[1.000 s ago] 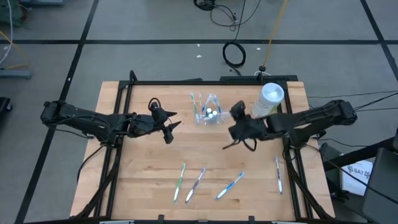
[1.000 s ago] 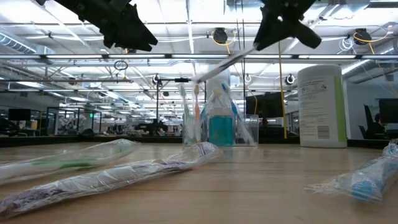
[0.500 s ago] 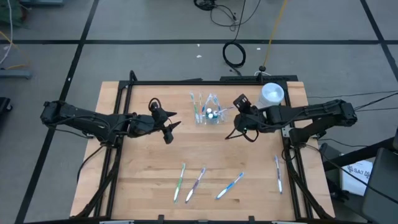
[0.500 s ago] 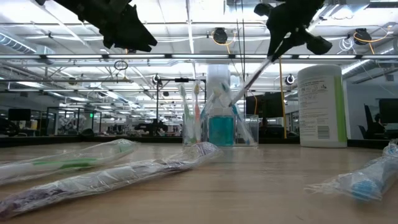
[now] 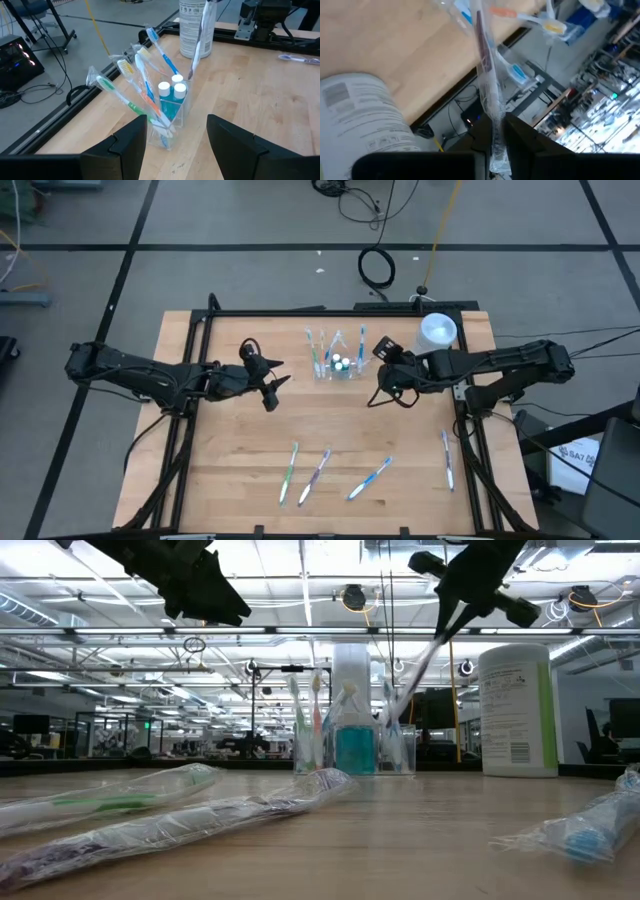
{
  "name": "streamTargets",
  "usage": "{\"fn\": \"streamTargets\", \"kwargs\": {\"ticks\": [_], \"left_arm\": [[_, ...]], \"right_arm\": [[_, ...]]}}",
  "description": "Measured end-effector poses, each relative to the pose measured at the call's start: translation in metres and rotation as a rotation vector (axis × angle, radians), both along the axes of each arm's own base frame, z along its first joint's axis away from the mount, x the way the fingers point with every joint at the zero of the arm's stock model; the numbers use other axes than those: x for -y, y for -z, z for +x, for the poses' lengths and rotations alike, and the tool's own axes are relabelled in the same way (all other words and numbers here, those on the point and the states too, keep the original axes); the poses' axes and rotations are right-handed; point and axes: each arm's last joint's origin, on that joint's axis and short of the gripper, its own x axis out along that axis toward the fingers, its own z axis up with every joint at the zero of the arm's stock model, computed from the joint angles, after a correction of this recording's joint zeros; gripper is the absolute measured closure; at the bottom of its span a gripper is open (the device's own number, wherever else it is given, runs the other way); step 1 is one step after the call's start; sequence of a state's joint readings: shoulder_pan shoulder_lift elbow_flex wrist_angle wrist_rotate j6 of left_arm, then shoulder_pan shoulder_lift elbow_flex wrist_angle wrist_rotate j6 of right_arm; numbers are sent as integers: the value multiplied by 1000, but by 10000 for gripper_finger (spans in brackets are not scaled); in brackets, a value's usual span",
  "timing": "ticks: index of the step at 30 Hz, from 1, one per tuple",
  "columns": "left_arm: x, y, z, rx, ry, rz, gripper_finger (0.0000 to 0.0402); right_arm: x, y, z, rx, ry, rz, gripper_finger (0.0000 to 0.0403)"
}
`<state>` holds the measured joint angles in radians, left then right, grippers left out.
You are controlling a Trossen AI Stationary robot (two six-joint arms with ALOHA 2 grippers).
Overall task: Pick & Place toothbrushing station
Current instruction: Put the top violet toothbrush into the transparent organizer
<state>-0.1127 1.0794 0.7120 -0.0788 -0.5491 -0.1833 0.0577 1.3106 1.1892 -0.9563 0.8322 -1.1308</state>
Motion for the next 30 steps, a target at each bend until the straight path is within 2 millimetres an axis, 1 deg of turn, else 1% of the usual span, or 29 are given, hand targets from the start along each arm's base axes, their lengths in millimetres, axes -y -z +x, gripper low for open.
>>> {"fn": "streamTargets", "kwargs": {"ticks": [3, 6, 11, 16, 19, 25, 30], "left_arm": [[0, 0, 0, 2, -1, -2, 188], [0, 0, 0, 3, -2, -4, 188], [0, 0, 0, 11, -8, -19, 188], [0, 0, 0, 10, -8, -19, 188], [0, 0, 0, 10, -8, -18, 188], [0, 0, 0, 10, -8, -19, 188], [0, 0, 0, 14, -11, -25, 188]], "right_arm": [[0, 2, 1, -46, -54, -5, 373], [2, 9, 3, -60, -68, -30, 373], [5, 21, 6, -118, -103, -157, 373], [9, 29, 10, -120, -165, -141, 372], [11, 40, 13, -103, -210, -114, 371], [17, 71, 12, -109, -257, -184, 368], [20, 89, 10, -8, -239, -198, 351]]}}
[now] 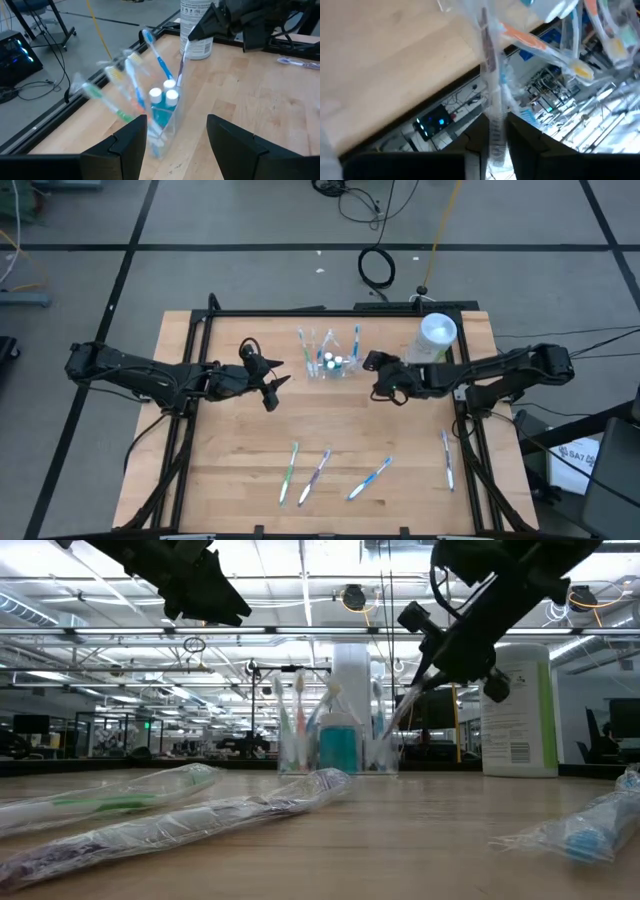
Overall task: Pick & Place toothbrushing station
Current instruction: Put the top violet toothbrush into the transparent organizer
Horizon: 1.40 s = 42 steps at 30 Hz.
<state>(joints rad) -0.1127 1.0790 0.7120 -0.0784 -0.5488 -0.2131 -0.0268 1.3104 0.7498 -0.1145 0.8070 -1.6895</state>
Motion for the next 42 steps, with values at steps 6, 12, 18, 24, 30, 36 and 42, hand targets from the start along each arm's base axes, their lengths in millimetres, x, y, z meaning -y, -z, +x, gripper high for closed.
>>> {"fn": "streamTargets", "kwargs": {"ticks": [6, 12, 18, 24, 30, 36, 42], "left_arm": [[0, 0, 0, 7, -4, -9, 188], [0, 0, 0, 11, -4, -10, 188], [0, 0, 0, 13, -6, -14, 188], [0, 0, 0, 26, -21, -50, 188], [0, 0, 0, 43, -17, -82, 188], [1, 0, 1, 51, -15, -101, 188], [1, 0, 1, 49, -14, -101, 188]], "right_arm": [[0, 2, 2, 103, 3, 42, 313], [0, 0, 2, 130, 7, 40, 278], [0, -20, 3, 317, 41, 31, 260], [-2, -48, -2, 689, 101, 167, 258], [-1, -44, -8, 623, 103, 198, 269], [2, -26, 3, 584, 95, 273, 276], [10, -12, 15, 575, 109, 288, 276]]}}
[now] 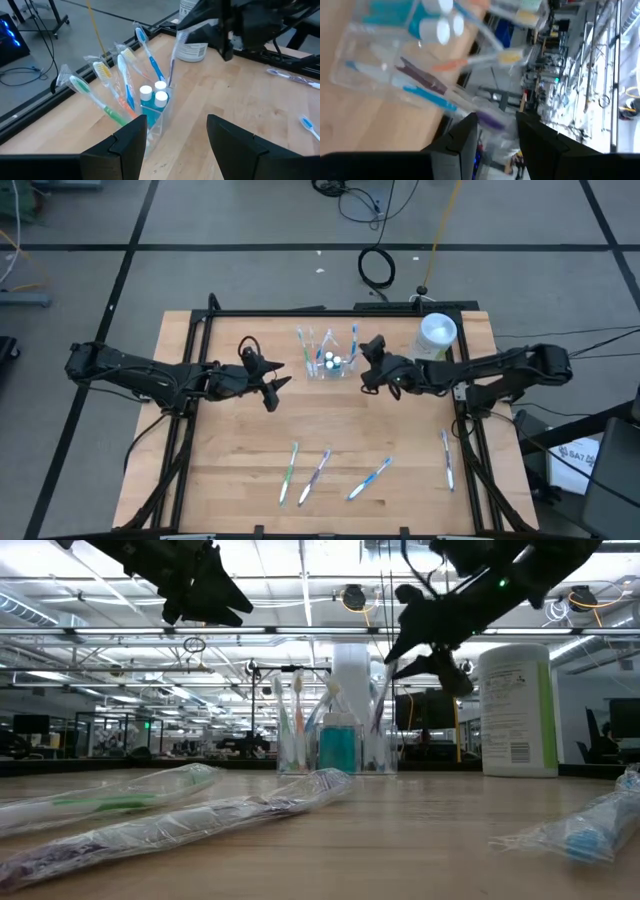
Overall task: Pick & Place toothbrushing station
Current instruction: Put the top violet toothbrush into the transparent organizer, then put the green toothbrush into the transparent organizer
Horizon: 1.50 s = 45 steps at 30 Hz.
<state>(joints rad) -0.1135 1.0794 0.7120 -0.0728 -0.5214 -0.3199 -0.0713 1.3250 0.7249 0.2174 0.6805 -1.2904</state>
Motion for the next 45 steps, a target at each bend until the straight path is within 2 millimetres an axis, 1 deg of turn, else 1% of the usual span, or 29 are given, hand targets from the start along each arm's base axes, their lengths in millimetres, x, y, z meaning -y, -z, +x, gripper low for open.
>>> {"fn": "streamTargets", "kwargs": {"ticks": [3, 7, 12, 16, 19, 27, 32, 39, 42, 45], "left_arm": [[0, 0, 0, -1, 5, -2, 188], [0, 0, 0, -6, 7, 0, 188], [0, 0, 0, -9, 10, 4, 188], [0, 1, 0, -10, 11, 6, 188], [0, 1, 0, -10, 11, 6, 188], [0, 1, 0, -10, 11, 6, 188], [0, 1, 0, -10, 10, 6, 188], [0, 1, 0, -10, 10, 5, 188], [1, 1, 0, 5, 8, -33, 188], [4, 1, 1, 2, 108, -94, 188]], "right_arm": [[5, 10, 3, -42, 26, -4, 276], [6, 19, 5, -77, 40, 11, 276], [9, 16, 2, -69, 145, -44, 276], [7, 13, 3, -45, 135, -40, 273], [8, 14, 2, -61, 137, -41, 257], [4, 14, 3, -52, 126, -42, 192], [-10, 14, 5, 8, 102, 7, 169], [-36, 12, 4, 113, 152, 17, 163], [-51, 7, 7, 276, 125, 144, 165], [-62, 3, 10, 439, 62, 346, 166]]}}
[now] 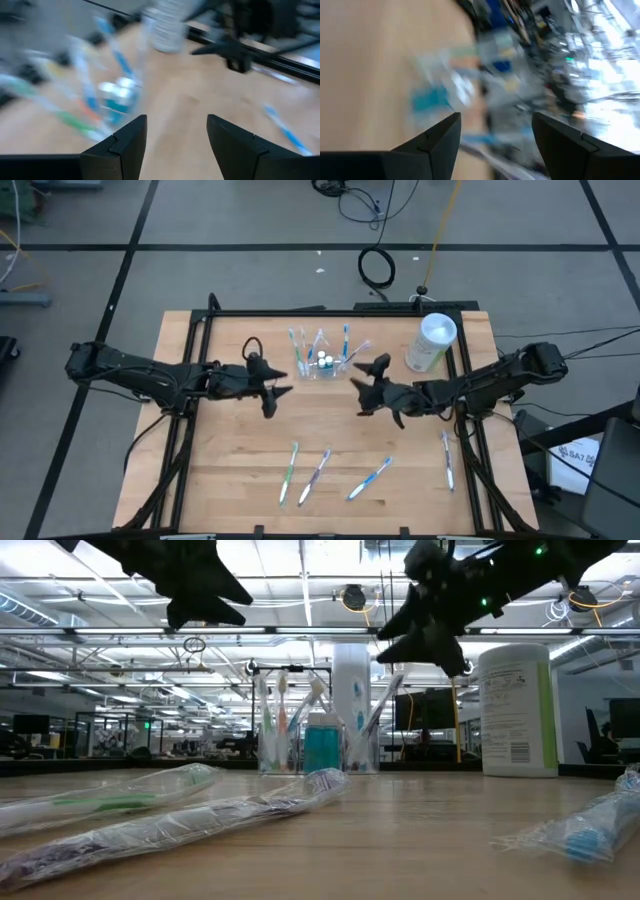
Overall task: Pick & Place toothbrushing station
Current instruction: Put the green toothbrush into the transparent organizer
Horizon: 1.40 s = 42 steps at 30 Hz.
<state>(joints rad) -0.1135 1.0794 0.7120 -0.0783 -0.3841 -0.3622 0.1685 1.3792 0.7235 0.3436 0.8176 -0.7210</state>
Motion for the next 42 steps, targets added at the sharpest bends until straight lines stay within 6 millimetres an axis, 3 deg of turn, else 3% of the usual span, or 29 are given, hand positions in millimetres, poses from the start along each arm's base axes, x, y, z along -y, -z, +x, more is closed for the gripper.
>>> {"fn": "streamTargets", "kwargs": {"ticks": [6, 15, 20, 31, 38, 42], "left_arm": [[21, 12, 10, -25, 156, -149, 188], [70, 58, 26, -183, 167, -457, 188], [86, 80, 28, -265, 99, -566, 188], [114, 139, 39, -359, -2, -616, 188], [113, 154, 44, -383, 12, -547, 190], [110, 157, 43, -422, 52, -475, 222]], "right_arm": [[-8, -4, 5, 139, -191, 228, 167], [-9, -5, 6, 138, -236, 248, 167], [-8, -6, 7, 131, -249, 202, 167], [-1, -14, 10, 171, -259, 123, 167], [5, -14, 10, 164, -240, 109, 167], [7, -14, 10, 166, -233, 112, 167]]}}
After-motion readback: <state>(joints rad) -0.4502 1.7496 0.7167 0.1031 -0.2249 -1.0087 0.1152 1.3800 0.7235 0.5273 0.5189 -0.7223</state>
